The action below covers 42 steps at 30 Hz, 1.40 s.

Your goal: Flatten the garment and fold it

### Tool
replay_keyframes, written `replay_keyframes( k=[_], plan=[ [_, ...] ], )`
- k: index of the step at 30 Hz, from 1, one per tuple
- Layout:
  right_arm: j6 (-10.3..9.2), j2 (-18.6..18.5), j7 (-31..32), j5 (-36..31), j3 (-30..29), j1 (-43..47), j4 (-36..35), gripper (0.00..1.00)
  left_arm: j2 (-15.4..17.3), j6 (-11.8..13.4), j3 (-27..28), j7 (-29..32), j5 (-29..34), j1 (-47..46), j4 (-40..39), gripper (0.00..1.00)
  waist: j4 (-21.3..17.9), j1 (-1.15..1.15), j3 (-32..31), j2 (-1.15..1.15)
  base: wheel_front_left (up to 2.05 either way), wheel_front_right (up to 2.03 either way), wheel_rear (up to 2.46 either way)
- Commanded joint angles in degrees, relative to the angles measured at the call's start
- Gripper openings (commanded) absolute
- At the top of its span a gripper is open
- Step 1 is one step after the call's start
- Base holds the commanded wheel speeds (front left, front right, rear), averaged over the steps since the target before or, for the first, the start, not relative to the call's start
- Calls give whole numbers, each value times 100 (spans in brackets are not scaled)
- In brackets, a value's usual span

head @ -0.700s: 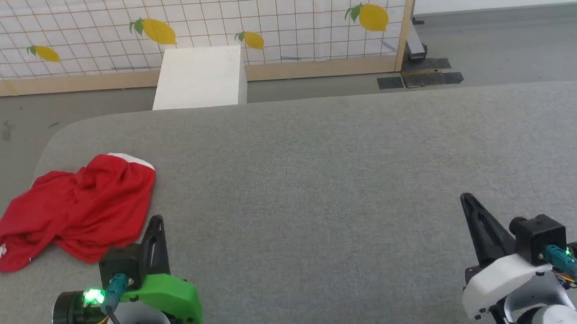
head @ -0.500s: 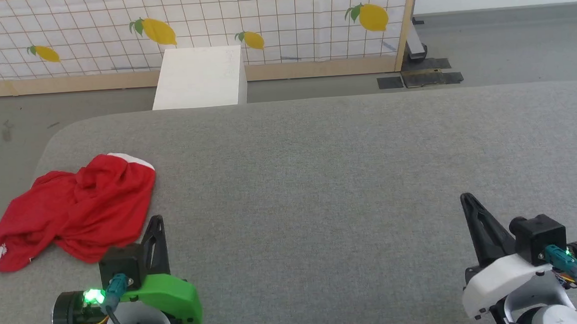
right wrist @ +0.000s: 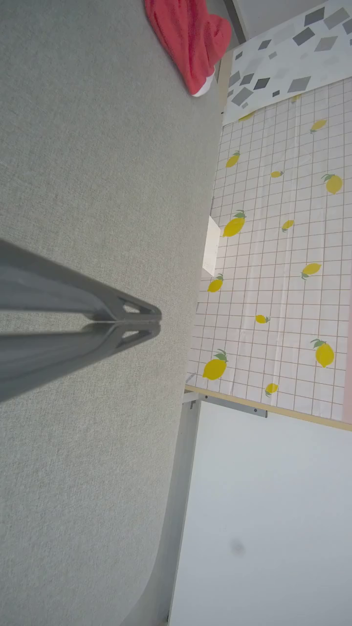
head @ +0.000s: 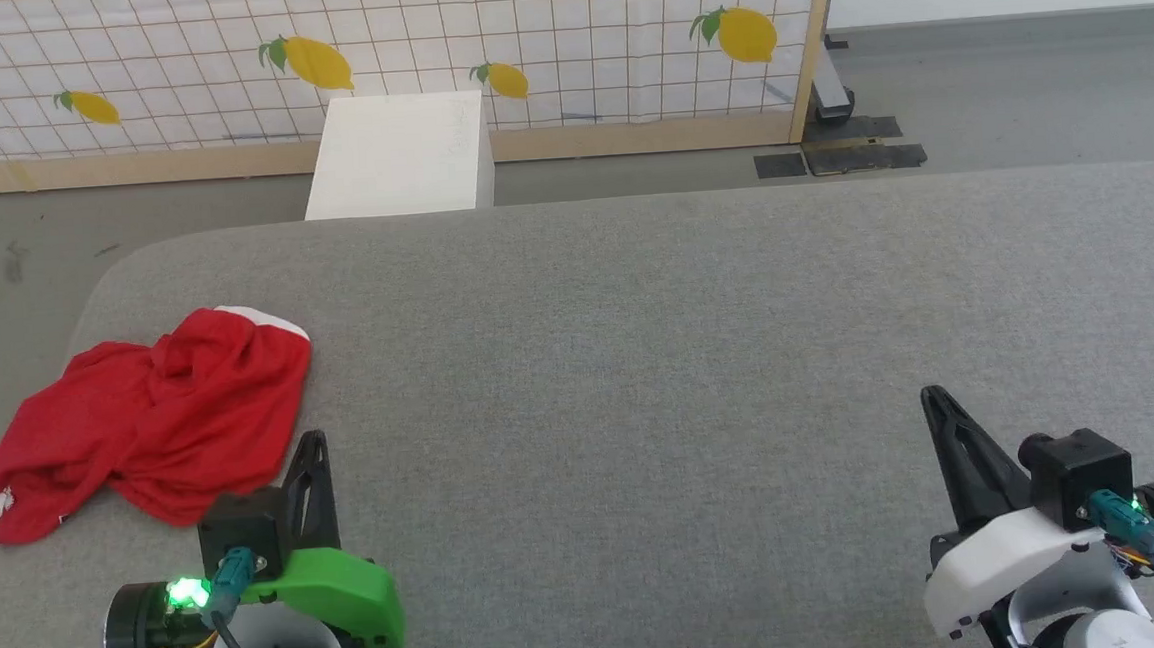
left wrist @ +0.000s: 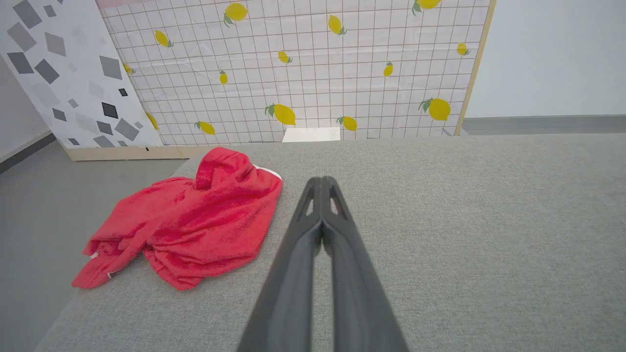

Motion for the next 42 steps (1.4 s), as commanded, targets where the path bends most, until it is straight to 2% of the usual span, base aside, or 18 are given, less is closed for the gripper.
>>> replay_keyframes(
  k=[1, 3, 4, 42],
  plan=[
    [-8, 18, 1, -37, 12, -107, -29, 0, -13, -6, 18, 7, 74, 62, -17, 0, 0, 0, 0, 0, 0, 0, 0],
    [-8, 18, 1, -37, 12, -107, -29, 0, -13, -6, 18, 7, 74, 62, -17, 0, 0, 0, 0, 0, 0, 0, 0],
    [0, 0, 0, 0, 0, 0, 0, 100, 0, 0, -1, 0, 0, 0, 0, 100, 0, 0, 0, 0, 0, 0, 0],
    [-1, 3, -433, 110, 21, -45, 201, 100, -1, 122, -241, -432, -367, -117, 303, 100, 32, 0, -10, 0, 0, 0, 0]
  ],
)
